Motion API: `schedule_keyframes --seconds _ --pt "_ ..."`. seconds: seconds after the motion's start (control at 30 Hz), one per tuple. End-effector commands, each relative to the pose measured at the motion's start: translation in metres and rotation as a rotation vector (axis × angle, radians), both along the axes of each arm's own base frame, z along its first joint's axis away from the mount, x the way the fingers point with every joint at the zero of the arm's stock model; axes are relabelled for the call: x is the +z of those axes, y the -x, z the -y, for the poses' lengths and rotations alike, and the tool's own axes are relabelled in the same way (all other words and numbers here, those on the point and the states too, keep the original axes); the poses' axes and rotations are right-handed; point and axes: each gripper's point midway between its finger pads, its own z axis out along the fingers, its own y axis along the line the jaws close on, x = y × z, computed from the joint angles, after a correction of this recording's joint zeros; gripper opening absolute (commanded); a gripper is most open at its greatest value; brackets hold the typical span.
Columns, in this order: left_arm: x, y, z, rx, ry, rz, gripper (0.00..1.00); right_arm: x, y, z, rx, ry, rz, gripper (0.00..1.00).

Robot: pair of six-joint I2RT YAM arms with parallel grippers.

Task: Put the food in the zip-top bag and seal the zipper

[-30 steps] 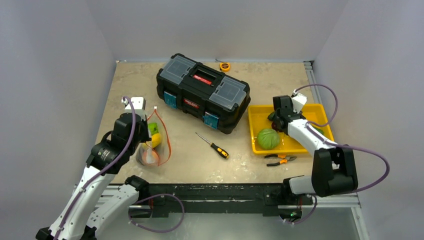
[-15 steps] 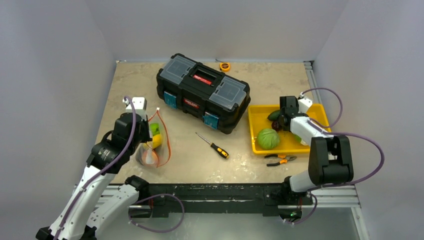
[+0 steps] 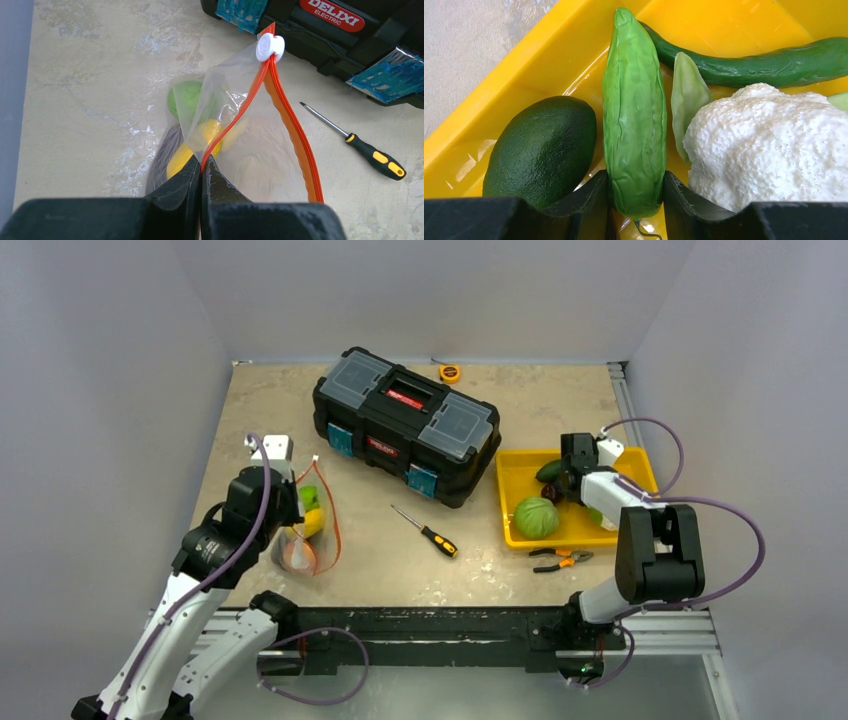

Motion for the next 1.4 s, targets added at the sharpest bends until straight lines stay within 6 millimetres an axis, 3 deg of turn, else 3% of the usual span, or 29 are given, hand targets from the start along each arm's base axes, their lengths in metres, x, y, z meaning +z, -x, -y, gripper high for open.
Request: schedule_keyframes --seconds 0.0,0.3,0.5,0.73,0.9,1.1,1.2,1.37 --pt "0.003 -0.004 0.001 -0.01 -0.007 0.014 0.0 0.025 -0.008 0.007 -0.025 0.02 0.065 0.21" --pt "0.0 -0.007 0.004 -0.018 -0.011 0.001 0.0 0.096 0.001 0.012 -0.038 0.039 0.267 0.05" --pt "-0.001 -0.007 0.002 -0.007 -0.018 -0.002 0.0 0.15 -0.007 -0.023 0.156 -0.073 0.474 0.0" --pt "-0.004 -0.008 0.003 -0.01 -0.024 -0.017 0.0 0.202 0.0 -0.099 0.551 -0.266 0.666 0.0" --pt "-0.004 -0.008 0.001 -0.002 -0.025 -0.015 0.0 0.244 0.023 -0.161 0.886 -0.397 0.781 0.0" --pt "-0.003 -0.007 -0.001 0.008 -0.028 -0.009 0.0 0.284 0.073 -0.266 1.306 -0.535 0.795 0.0" --pt "-0.003 -0.007 -0.002 0.013 -0.029 -0.01 0.0 0.289 0.107 -0.321 1.484 -0.674 0.744 0.0" --pt "-0.004 -0.007 -0.001 0.012 -0.031 -0.014 0.0 0.29 0.146 -0.388 1.646 -0.837 0.603 0.0"
